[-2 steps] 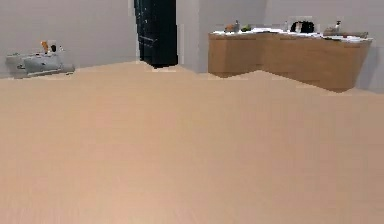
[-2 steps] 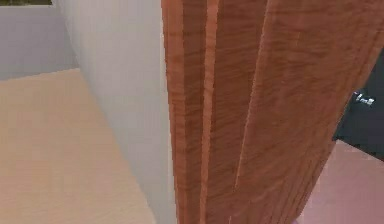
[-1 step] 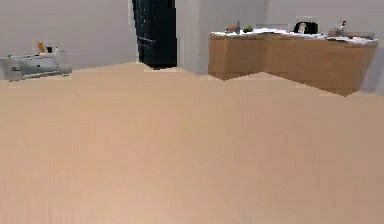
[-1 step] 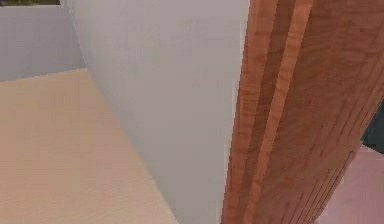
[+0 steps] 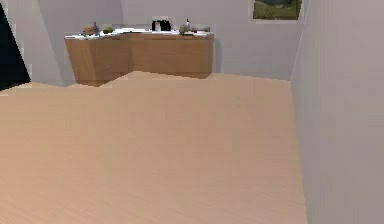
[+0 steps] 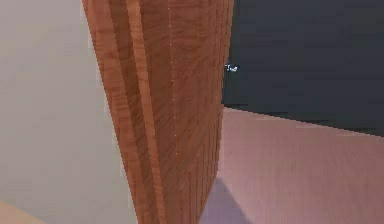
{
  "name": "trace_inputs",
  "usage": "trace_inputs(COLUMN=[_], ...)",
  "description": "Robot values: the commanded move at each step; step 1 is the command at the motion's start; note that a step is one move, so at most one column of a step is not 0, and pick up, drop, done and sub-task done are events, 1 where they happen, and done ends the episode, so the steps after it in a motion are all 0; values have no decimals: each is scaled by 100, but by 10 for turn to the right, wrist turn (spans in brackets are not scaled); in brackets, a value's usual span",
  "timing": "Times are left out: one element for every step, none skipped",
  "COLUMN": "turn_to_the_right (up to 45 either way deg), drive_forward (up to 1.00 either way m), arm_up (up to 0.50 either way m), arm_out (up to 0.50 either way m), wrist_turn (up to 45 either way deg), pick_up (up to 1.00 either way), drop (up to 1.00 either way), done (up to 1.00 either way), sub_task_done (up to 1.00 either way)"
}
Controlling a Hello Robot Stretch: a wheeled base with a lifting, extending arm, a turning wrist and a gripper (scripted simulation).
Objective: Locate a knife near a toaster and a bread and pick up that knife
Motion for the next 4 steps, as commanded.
trace_inputs(turn_to_the_right=[30,-450,-450,-240], drive_forward=[0,0,0,0], arm_up=[0,0,0,0], arm_out=[0,0,0,0], wrist_turn=[0,0,0,0], pick_up=[0,0,0,0], drop=[0,0,0,0], done=[0,0,0,0], sub_task_done=[0,0,0,0])
